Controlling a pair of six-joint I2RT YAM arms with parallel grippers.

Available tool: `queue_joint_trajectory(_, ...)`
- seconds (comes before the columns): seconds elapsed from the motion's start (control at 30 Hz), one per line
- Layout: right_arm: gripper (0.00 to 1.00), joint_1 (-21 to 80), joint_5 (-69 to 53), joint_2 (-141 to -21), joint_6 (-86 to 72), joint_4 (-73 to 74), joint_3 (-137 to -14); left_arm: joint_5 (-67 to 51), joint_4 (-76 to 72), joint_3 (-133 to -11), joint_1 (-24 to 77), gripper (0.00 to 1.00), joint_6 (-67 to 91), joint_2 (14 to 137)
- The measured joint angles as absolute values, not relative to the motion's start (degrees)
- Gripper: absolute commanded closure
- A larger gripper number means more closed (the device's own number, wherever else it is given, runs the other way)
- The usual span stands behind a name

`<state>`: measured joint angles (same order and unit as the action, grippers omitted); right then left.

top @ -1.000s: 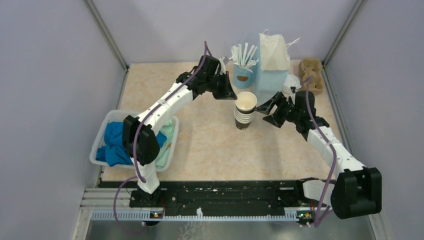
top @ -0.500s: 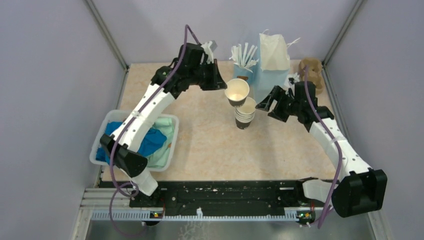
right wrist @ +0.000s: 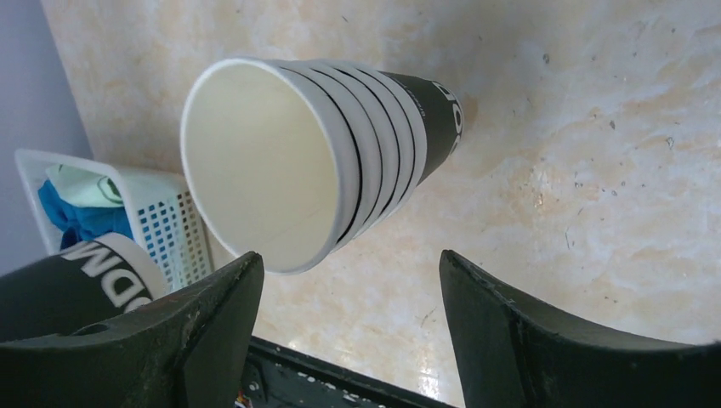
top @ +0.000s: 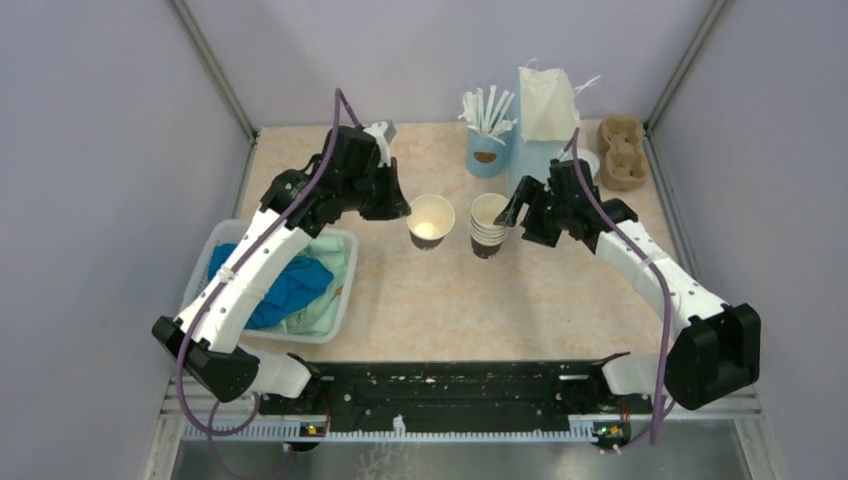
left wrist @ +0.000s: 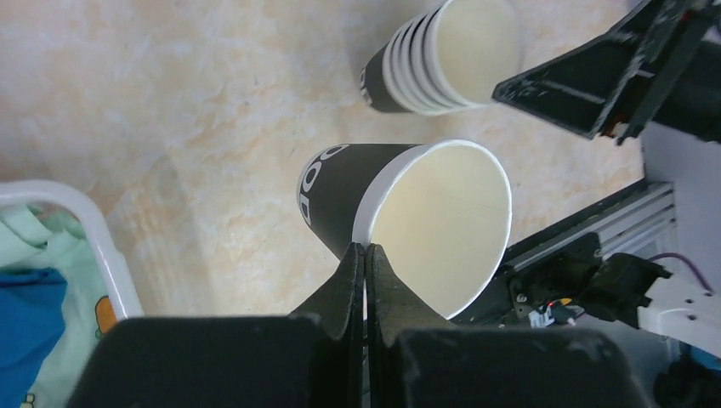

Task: Pack the takeout coffee

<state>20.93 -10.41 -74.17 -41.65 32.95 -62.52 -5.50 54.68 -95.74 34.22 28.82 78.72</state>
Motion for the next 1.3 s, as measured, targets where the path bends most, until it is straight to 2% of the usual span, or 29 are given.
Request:
queue_joint_trajectory(0.07,0.29,21.9,-8.7,-75.4,-43.8,32.8,-62.2,-4.9,55.1,-92.4,34.2,1.00,28.8,78.6)
queue_joint_trajectory(0.27,0.46,27.9,-1.6,-80.0,-50.7,31.3,-62.2,-3.7,55.4,-84.6,34.2,1.00,28.8,77.7)
queue_joint_trajectory(0.47,0.46,32.9,6.4,-86.4,-58.4,30.9,-64.1,-3.3,55.5,-78.4,34.2,1.00,28.9,73.1)
queue_joint_trajectory(0.6,0.46,34.3,9.7,-92.8,-61.8,31.2,-69.6,-3.4,55.7,-76.8,34.2,1.00,29.6,70.1)
queue_joint_trajectory(0.73,0.48,35.4,13.6,-101.2,-64.4,33.3,-81.0,-3.3,55.8,-75.4,34.2,1.00,30.3,67.6)
queue_joint_trajectory(0.77,0.51,35.7,14.5,-103.0,-64.8,33.9,-83.6,-3.3,55.8,-75.1,34.2,1.00,30.3,67.1)
queue_joint_trajectory(0.9,0.54,37.0,19.4,-111.7,-66.3,38.7,-96.7,-2.9,56.1,-74.6,34.2,1.00,30.3,66.1)
queue_joint_trajectory(1.1,0.55,37.9,26.2,-127.5,-66.1,47.0,-119.9,-1.5,57.6,-74.5,34.2,1.00,30.0,65.5)
queue_joint_trajectory(1.2,0.60,37.8,28.7,-135.0,-65.6,50.1,-132.2,-0.3,58.3,-74.5,34.2,1.00,29.6,65.4)
queue_joint_trajectory(1.3,0.60,37.7,30.4,-140.3,-64.9,51.4,-140.6,0.4,58.3,-74.5,34.1,1.00,28.5,65.4)
